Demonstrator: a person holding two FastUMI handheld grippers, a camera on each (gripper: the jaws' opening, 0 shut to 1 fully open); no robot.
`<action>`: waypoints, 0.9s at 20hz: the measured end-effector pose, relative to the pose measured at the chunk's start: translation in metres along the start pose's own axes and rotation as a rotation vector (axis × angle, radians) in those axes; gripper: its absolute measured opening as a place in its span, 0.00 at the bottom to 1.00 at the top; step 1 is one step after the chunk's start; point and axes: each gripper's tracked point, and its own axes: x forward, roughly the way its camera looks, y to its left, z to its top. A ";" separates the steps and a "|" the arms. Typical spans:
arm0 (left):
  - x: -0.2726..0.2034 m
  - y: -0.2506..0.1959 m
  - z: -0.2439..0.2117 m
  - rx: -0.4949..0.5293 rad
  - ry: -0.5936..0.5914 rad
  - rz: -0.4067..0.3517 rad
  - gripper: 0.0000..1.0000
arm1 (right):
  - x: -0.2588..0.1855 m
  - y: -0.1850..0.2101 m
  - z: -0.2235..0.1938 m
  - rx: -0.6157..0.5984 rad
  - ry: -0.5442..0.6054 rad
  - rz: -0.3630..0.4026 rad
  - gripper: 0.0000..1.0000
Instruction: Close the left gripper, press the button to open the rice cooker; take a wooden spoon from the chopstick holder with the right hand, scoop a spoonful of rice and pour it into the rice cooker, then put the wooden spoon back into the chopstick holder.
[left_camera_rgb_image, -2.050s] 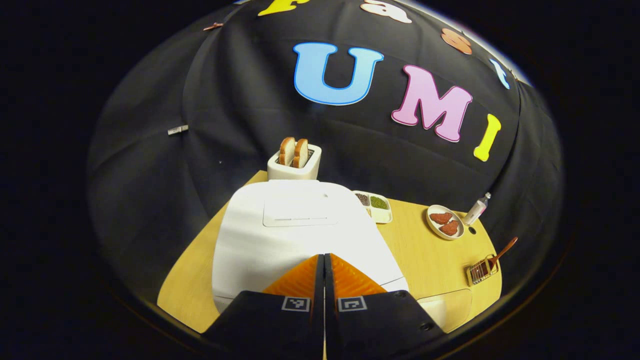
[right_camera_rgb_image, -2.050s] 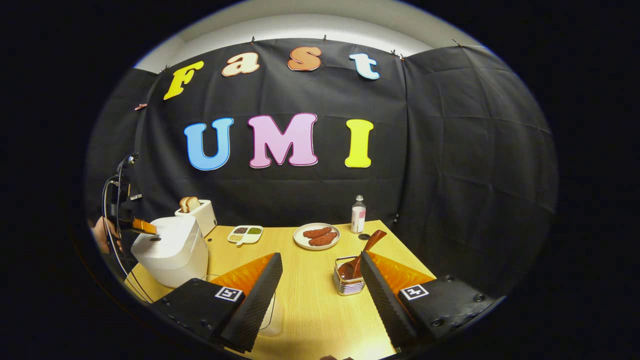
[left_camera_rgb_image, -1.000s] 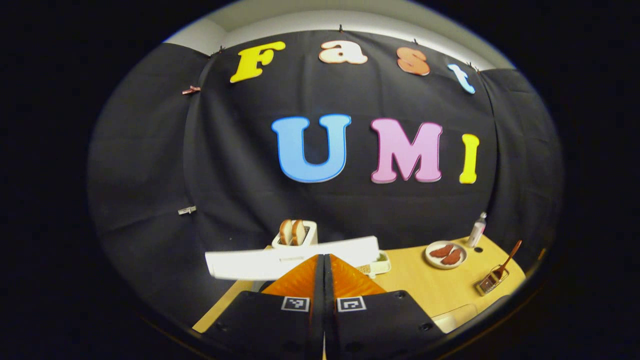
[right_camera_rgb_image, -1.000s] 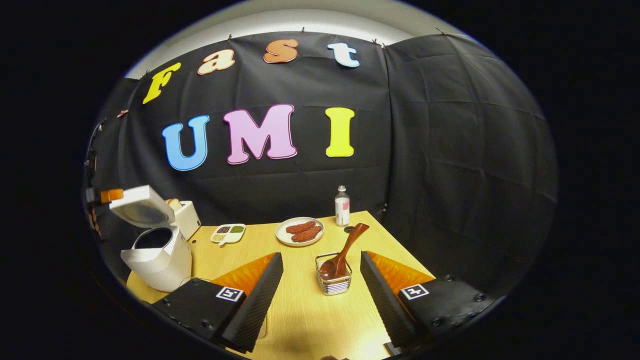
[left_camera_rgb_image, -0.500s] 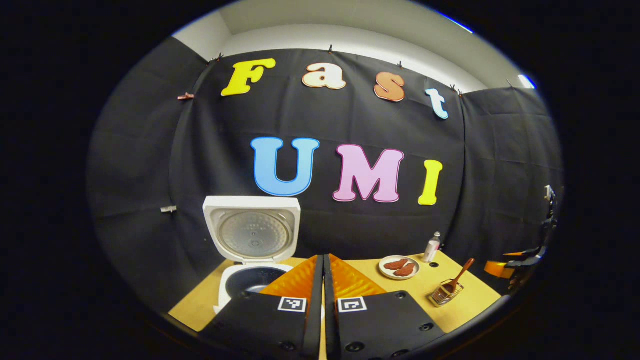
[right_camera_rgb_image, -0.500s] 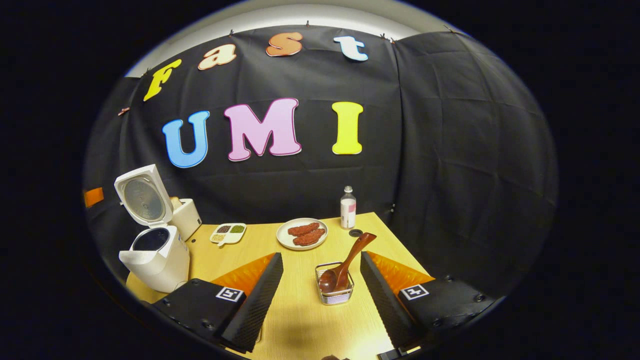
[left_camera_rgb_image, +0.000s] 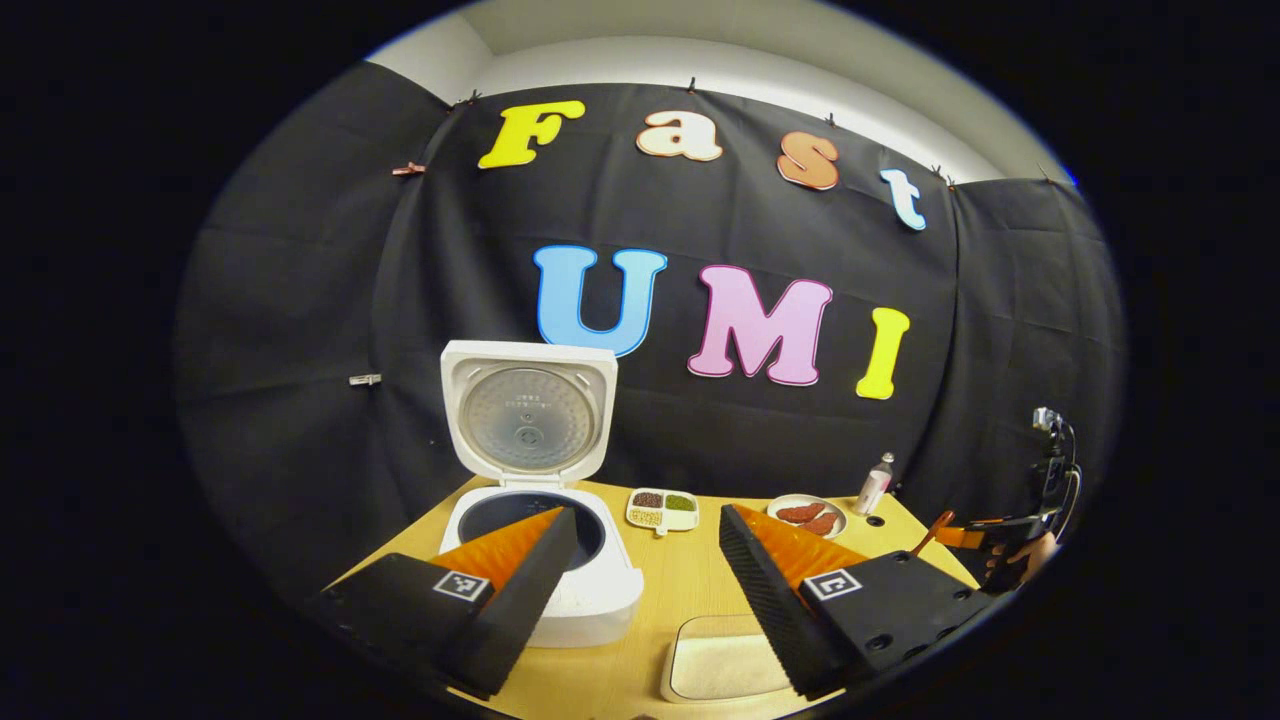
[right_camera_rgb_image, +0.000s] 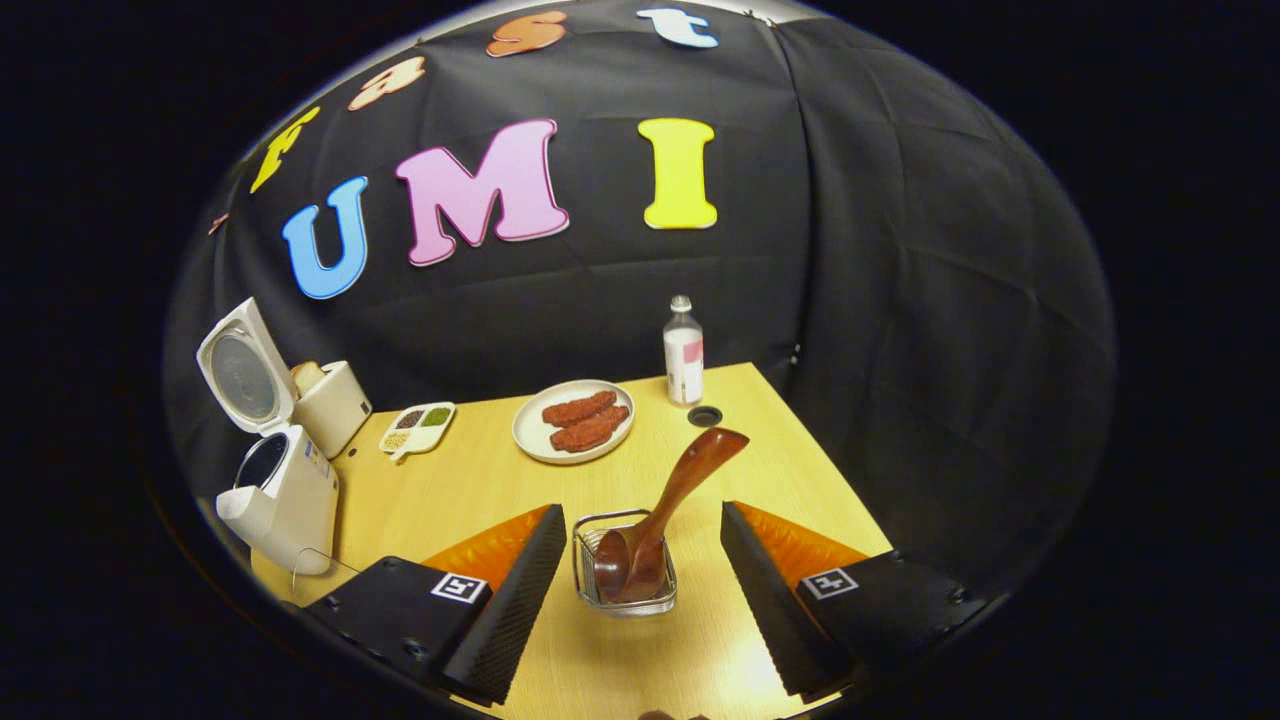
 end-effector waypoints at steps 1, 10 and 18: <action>-0.003 0.006 -0.008 0.013 0.013 0.037 0.96 | 0.011 -0.005 -0.007 0.007 0.025 0.000 0.98; -0.034 -0.011 -0.083 -0.031 0.165 0.188 0.96 | 0.090 -0.007 -0.007 0.103 0.073 0.084 0.97; -0.034 -0.035 -0.095 -0.004 0.195 0.160 0.96 | 0.108 0.006 -0.005 0.132 0.063 0.111 0.20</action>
